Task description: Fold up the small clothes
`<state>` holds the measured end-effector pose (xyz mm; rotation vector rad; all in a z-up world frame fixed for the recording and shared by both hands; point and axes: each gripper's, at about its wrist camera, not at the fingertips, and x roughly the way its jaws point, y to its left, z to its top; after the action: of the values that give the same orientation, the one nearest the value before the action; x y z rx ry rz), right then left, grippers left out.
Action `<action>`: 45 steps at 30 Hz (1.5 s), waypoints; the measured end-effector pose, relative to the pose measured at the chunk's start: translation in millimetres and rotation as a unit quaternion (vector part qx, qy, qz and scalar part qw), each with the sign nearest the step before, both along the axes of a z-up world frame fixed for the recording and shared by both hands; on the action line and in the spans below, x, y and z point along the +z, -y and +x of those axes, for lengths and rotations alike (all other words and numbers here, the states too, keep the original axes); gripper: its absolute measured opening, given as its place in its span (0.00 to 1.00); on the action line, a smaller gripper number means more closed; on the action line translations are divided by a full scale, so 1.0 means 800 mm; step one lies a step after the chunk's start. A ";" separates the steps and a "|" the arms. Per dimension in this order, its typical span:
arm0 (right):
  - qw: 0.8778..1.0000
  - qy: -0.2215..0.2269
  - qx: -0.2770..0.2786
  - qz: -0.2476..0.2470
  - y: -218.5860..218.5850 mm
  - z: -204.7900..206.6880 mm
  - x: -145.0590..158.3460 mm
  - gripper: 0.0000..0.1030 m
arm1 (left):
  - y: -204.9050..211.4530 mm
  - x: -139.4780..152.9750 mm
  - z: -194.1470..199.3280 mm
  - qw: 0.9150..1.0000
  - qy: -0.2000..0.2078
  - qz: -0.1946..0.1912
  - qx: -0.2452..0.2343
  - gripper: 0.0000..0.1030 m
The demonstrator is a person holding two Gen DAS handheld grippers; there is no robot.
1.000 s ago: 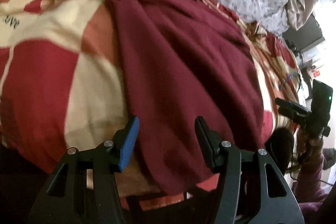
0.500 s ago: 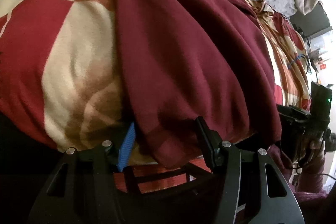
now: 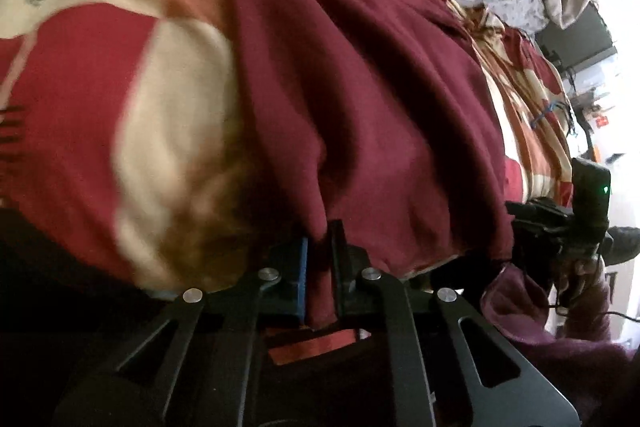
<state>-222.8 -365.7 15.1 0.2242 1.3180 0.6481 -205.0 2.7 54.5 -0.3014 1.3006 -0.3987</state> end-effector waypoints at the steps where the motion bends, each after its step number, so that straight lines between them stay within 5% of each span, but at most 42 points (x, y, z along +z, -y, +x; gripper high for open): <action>1: 1.000 -0.002 0.008 0.004 -0.002 -0.003 0.000 0.60 | -0.008 0.000 -0.002 1.000 -0.004 0.002 0.011 0.08; 8: 0.999 -0.034 0.023 0.018 -0.027 -0.003 -0.020 0.60 | 0.004 -0.010 -0.002 1.000 -0.012 0.027 0.011 0.11; 13: 0.998 -0.042 0.028 0.032 -0.033 -0.006 -0.025 0.60 | 0.011 -0.024 0.000 0.999 -0.024 0.028 0.022 0.45; 17: 0.998 -0.044 0.038 0.038 -0.040 -0.007 -0.032 0.32 | 0.020 -0.025 0.001 0.999 -0.020 0.020 0.023 0.46; 18: 0.997 -0.042 0.041 0.041 -0.040 -0.007 -0.031 0.24 | 0.020 -0.025 0.001 0.999 -0.020 0.018 0.021 0.45; 19: 0.997 -0.039 0.042 0.043 -0.040 -0.007 -0.029 0.21 | 0.017 -0.025 0.002 1.000 -0.022 0.010 0.017 0.31; 21: 0.998 -0.029 0.046 0.042 -0.039 -0.007 -0.024 0.10 | 0.010 -0.022 0.002 1.000 -0.026 0.001 0.013 0.21; 23: 0.997 -0.017 0.047 0.054 -0.036 -0.007 -0.012 0.09 | 0.002 -0.013 0.000 0.999 -0.024 -0.017 0.016 0.14; 29: 0.993 0.051 0.033 0.105 -0.019 0.011 0.048 0.07 | -0.012 0.042 0.007 0.998 0.035 -0.044 0.013 0.10; 36: 0.978 0.129 -0.037 0.158 0.014 0.071 0.114 0.07 | -0.035 0.110 0.070 0.989 0.120 -0.072 0.048 0.09; 40: 0.971 0.152 -0.082 0.165 0.019 0.122 0.124 0.07 | -0.032 0.138 0.126 0.982 0.166 -0.074 0.057 0.06; 45: 0.966 0.158 -0.130 0.157 0.021 0.211 0.116 0.07 | -0.023 0.130 0.223 0.979 0.176 -0.071 0.075 0.05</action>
<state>-54.4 -382.7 108.0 0.5213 0.8575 0.6350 -26.7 21.4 158.5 -0.4255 0.8986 -0.3972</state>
